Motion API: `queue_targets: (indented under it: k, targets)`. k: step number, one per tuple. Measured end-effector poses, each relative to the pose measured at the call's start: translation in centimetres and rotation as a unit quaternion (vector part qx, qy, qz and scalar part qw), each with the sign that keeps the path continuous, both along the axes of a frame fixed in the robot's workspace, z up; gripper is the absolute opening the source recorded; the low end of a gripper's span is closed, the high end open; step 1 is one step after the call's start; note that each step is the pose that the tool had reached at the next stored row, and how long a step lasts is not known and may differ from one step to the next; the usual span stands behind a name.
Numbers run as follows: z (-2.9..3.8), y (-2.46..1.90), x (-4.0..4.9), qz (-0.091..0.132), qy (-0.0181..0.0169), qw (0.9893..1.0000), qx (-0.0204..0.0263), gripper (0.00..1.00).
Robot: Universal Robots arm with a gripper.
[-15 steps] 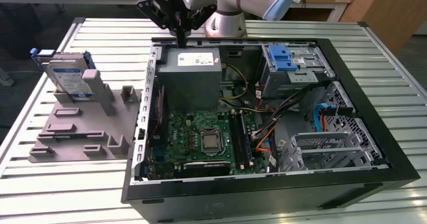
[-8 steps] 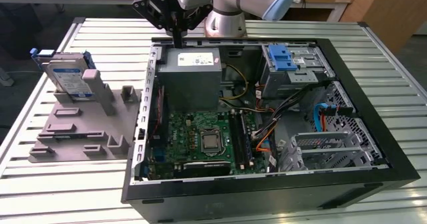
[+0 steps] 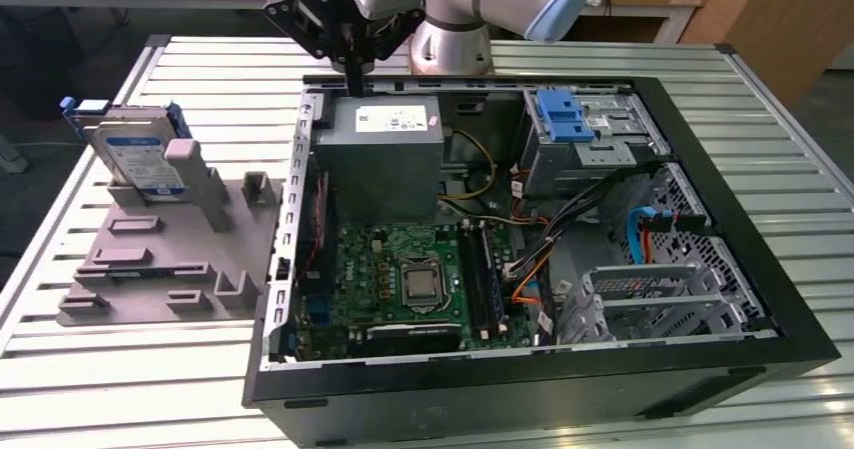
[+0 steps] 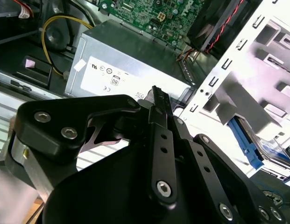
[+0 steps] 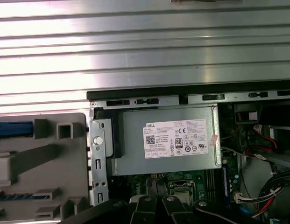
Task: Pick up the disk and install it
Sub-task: 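Reach for the disk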
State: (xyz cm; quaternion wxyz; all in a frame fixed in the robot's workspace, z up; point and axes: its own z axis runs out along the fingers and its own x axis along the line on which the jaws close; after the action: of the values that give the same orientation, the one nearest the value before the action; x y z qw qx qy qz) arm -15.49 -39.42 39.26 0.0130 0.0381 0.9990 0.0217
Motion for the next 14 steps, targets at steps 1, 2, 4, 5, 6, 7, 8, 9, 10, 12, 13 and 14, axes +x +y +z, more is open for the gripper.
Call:
queue_targets:
  k: [1, 2, 4, 5, 6, 7, 8, 9, 10, 12, 13, 14]
  targets:
    - [0.00, 0.00, -0.07, 0.000, 0.0000, 1.0000, 0.0000, 0.11]
    - [0.00, 0.00, -0.15, 0.000, 0.0000, 1.0000, 0.0000, 0.11]
    - [0.00, 0.06, -0.36, 0.000, 0.0000, 1.0000, 0.0000, 0.11]
    - [0.00, 0.10, -0.49, 0.000, 0.0000, 1.0000, 0.0000, 0.11]
    - [0.00, 0.14, -0.64, 0.000, 0.0000, 1.0000, 0.0000, 0.11]
    - [0.00, 0.19, -0.78, 0.000, 0.0000, 1.0000, 0.0000, 0.11]
    - [0.00, 0.24, -0.93, 0.000, 0.0000, 1.0000, 0.0000, 0.11]
    - [-0.01, 0.29, -1.07, 0.000, 0.0000, 1.0000, 0.0000, 0.11]
    - [-0.01, 0.34, -1.20, 0.000, 0.0000, 1.0000, 0.0000, 0.11]
    - [-0.01, 0.45, -1.50, 0.000, 0.0000, 1.0000, 0.0000, 0.11]
    - [-0.02, 0.50, -1.65, 0.000, 0.0000, 1.0000, 0.0000, 0.11]
    - [-0.02, 0.55, -1.81, 0.000, 0.0000, 1.0000, 0.0000, 0.11]
